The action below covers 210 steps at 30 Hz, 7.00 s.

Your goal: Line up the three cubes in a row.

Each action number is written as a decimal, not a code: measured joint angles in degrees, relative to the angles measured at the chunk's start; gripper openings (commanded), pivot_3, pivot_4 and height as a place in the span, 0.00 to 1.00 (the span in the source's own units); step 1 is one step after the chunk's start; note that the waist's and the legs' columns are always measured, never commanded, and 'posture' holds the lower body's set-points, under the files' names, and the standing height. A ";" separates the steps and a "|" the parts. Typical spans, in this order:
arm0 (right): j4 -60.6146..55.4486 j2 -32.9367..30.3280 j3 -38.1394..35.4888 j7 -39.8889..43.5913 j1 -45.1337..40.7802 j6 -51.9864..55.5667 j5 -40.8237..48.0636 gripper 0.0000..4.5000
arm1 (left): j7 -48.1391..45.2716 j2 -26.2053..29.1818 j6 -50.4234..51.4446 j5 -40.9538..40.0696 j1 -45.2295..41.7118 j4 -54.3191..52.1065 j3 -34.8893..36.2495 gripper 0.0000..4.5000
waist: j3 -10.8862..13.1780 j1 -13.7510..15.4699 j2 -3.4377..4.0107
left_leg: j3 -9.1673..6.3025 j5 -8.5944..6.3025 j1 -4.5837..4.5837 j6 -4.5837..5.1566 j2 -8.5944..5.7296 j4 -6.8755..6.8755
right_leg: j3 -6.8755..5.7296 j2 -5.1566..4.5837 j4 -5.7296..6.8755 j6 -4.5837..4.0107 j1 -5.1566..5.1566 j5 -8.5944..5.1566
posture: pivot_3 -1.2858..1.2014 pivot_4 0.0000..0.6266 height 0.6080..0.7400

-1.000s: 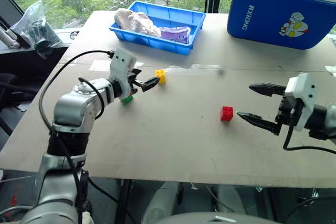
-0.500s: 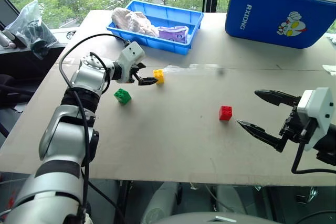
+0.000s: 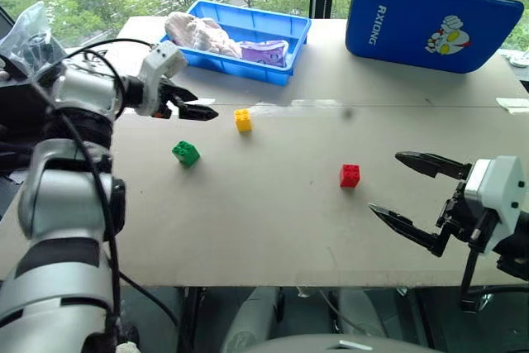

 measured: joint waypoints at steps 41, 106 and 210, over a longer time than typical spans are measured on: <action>3.01 -1.17 5.46 1.81 -0.29 -3.53 -2.43 1.00 | 14.17 0.65 6.03 -9.16 19.83 -24.18 7.03 0.28 | -0.06 2.12 -0.11 | 0.02 0.00 -0.02 -0.01 0.03 0.13 | 0.07 -0.17 0.11 -0.01 -0.01 0.00 | 0.52 0.24 1.00; 3.18 -1.82 -1.91 6.79 14.53 -8.10 -9.16 1.00 | -0.75 -17.39 -18.44 5.35 7.70 -29.00 -16.47 0.99 | -0.09 3.13 -0.12 | 0.11 0.00 0.10 0.01 0.00 0.24 | 0.05 -0.03 0.21 0.00 0.14 0.01 | 0.52 0.24 1.00; 3.66 -1.09 2.00 5.38 12.10 -8.12 -11.58 1.00 | 0.36 -21.14 -23.04 4.55 9.70 -25.28 -14.30 0.28 | -0.10 3.18 -0.14 | 0.18 0.00 0.25 0.01 0.00 0.19 | 0.18 -0.02 0.24 0.00 0.19 0.00 | 0.52 0.24 1.00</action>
